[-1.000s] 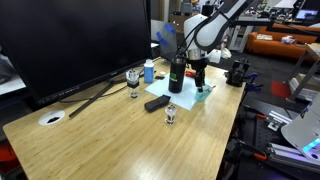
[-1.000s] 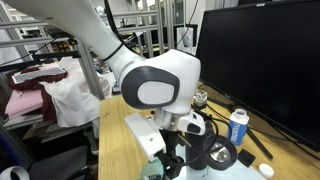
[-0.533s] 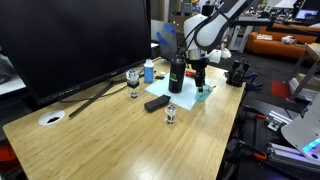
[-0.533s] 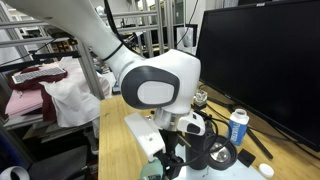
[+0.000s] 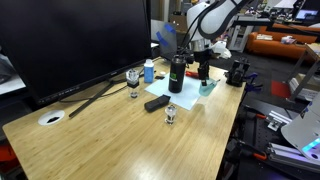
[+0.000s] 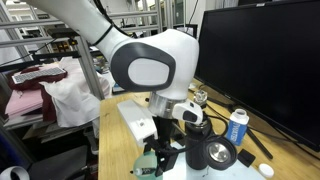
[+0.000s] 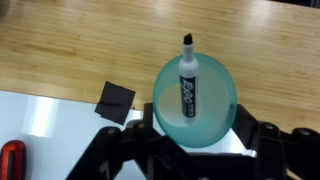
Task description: Move the cup to the left
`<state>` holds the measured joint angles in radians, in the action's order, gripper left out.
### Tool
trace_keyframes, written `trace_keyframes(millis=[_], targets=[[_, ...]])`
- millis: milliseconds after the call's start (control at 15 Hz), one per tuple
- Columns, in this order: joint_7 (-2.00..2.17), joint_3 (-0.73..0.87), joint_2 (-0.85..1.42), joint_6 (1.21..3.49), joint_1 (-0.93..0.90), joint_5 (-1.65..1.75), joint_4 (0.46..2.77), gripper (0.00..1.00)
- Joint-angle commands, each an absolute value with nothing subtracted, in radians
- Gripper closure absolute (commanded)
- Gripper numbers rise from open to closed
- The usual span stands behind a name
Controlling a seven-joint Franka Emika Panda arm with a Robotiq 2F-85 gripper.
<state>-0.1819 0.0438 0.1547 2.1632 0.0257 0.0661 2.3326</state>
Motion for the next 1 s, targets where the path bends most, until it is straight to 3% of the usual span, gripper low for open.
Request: trace_keyframes(millis=[0, 333, 933], targets=[[-0.211, 0.022, 0.086, 2.134, 0.026, 0.035, 2.347, 0.48], [-0.236, -0.038, 0.074, 2.094, -0.030, 0.054, 2.287, 0.48], [-0.372, -0.134, 0.190, 1.829, -0.124, 0.146, 2.092, 0.48]])
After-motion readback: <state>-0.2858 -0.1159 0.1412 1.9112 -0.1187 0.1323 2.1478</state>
